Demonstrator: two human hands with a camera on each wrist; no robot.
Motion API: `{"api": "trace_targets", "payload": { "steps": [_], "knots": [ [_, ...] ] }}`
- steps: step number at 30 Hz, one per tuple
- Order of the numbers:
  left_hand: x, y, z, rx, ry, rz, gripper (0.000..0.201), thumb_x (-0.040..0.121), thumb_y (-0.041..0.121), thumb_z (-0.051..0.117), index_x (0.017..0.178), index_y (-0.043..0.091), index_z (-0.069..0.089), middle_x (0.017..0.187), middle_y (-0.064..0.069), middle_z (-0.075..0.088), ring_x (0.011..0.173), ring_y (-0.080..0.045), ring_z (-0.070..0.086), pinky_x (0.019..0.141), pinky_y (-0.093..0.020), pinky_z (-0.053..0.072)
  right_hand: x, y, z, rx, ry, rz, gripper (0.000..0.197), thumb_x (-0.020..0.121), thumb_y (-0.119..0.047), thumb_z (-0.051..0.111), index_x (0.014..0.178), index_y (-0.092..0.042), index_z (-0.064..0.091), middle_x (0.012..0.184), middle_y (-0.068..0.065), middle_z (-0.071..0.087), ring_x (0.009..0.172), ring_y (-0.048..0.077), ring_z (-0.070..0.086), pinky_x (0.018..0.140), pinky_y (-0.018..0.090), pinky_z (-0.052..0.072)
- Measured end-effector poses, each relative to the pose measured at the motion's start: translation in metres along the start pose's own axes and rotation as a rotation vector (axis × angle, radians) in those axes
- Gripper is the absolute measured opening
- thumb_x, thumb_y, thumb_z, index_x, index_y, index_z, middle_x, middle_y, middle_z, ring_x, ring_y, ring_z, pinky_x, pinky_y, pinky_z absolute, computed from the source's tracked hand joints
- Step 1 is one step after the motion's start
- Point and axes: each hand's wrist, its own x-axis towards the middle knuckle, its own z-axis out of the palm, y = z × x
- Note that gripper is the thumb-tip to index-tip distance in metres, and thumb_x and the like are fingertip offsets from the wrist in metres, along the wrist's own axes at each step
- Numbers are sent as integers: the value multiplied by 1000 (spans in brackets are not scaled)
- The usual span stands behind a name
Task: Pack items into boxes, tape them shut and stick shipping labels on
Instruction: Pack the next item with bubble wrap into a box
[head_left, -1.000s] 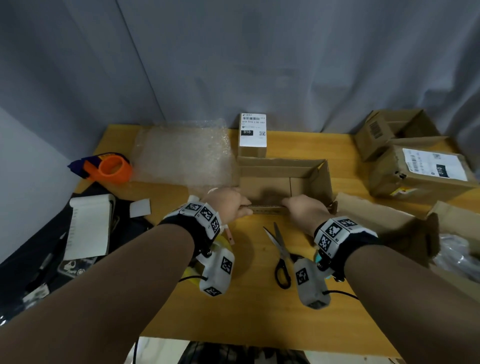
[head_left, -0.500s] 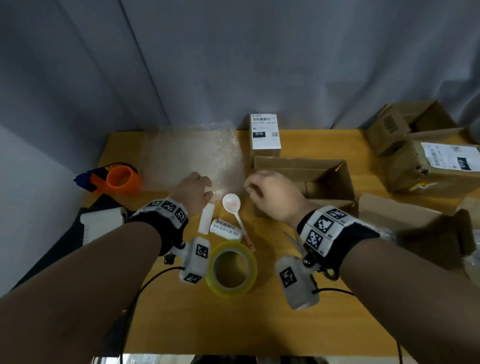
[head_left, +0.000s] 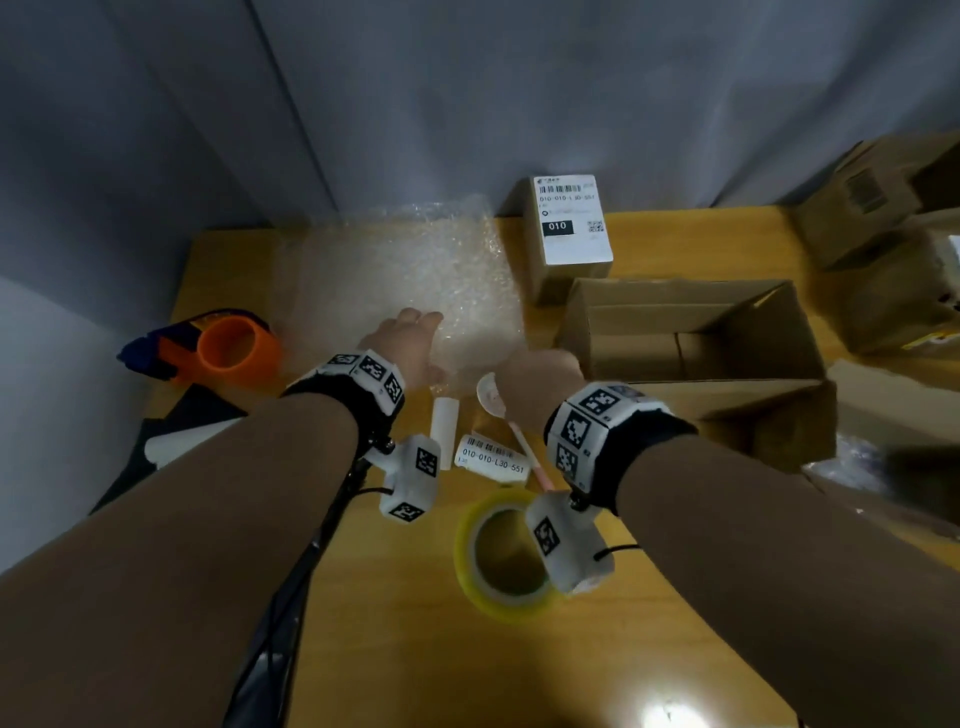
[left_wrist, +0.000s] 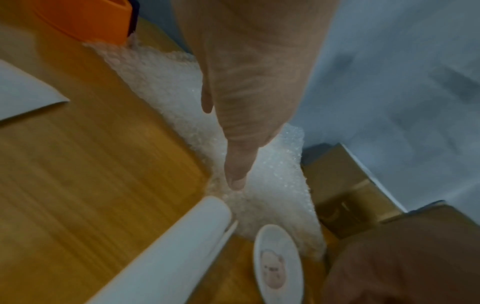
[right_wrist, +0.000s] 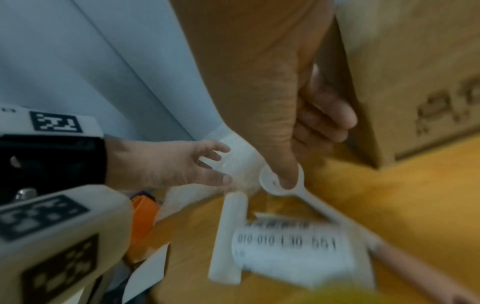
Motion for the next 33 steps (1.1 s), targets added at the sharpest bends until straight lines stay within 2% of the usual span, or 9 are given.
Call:
{"api": "trace_targets", "payload": {
  "steps": [7, 13, 17, 19, 21, 24, 26, 30, 33],
  "knots": [
    [8, -13, 13, 72, 49, -25, 29, 89, 10, 53, 118, 5, 51, 127, -12, 42, 107, -32, 51, 93, -40, 46, 19, -6, 40, 325, -39, 168, 23, 93, -14, 55, 114, -7, 58, 107, 7, 62, 98, 24, 62, 70, 32, 47],
    [-1, -14, -4, -36, 142, 1, 16, 85, -1, 45, 91, 10, 55, 95, -10, 54, 83, -26, 53, 71, -31, 41, 20, -2, 34, 544, 78, 258, 18, 94, -10, 49, 109, -4, 57, 105, 11, 64, 95, 26, 64, 80, 32, 53],
    [-21, -8, -33, -232, 392, -48, 15, 97, 10, 36, 103, 6, 49, 80, -9, 52, 73, -26, 50, 63, -32, 32, 12, -1, 14, 709, 220, 242, 26, 92, 0, 49, 117, -2, 48, 110, 14, 62, 97, 29, 64, 77, 30, 51],
    [-30, -6, -53, -235, 493, -80, 17, 101, 17, 33, 105, 8, 47, 82, -7, 51, 75, -26, 50, 65, -32, 32, 1, 3, 3, 919, 371, 223, 22, 99, -12, 42, 120, -4, 45, 103, 11, 63, 90, 28, 64, 75, 34, 52],
    [-37, -7, -73, -236, 566, -90, 17, 100, 22, 36, 102, 12, 49, 83, -5, 55, 77, -24, 51, 71, -33, 36, -15, 7, -9, 1048, 544, 189, 23, 101, -22, 41, 117, -7, 45, 91, 3, 60, 80, 19, 59, 68, 27, 44],
    [-49, -4, -96, -217, 537, -45, 16, 97, 27, 36, 98, 20, 51, 85, -6, 65, 78, -27, 61, 75, -40, 51, -46, 17, -31, 1187, 756, 117, 14, 100, -22, 43, 107, -10, 47, 75, -9, 54, 63, 5, 51, 52, 15, 36],
    [-65, 5, -113, -244, 532, -24, 20, 99, 23, 34, 102, 14, 51, 92, -14, 66, 84, -31, 62, 76, -41, 50, -61, 29, -47, 1255, 848, 108, 8, 100, -22, 45, 100, -14, 47, 66, -10, 51, 54, 3, 47, 44, 11, 34],
    [-94, 30, -149, -359, 647, -21, 30, 100, 12, 33, 123, 5, 51, 112, -21, 63, 101, -35, 58, 85, -38, 43, -85, 62, -74, 1333, 917, 101, 12, 99, -23, 45, 93, -13, 50, 66, -6, 50, 56, 7, 45, 51, 22, 36],
    [-110, 46, -166, -485, 667, -23, 40, 97, 2, 36, 132, 10, 54, 129, -16, 57, 118, -31, 54, 98, -32, 39, -100, 87, -83, 1346, 1074, 96, 14, 100, -20, 42, 92, -12, 50, 67, -6, 46, 58, 6, 41, 52, 17, 34]
  ]
}}
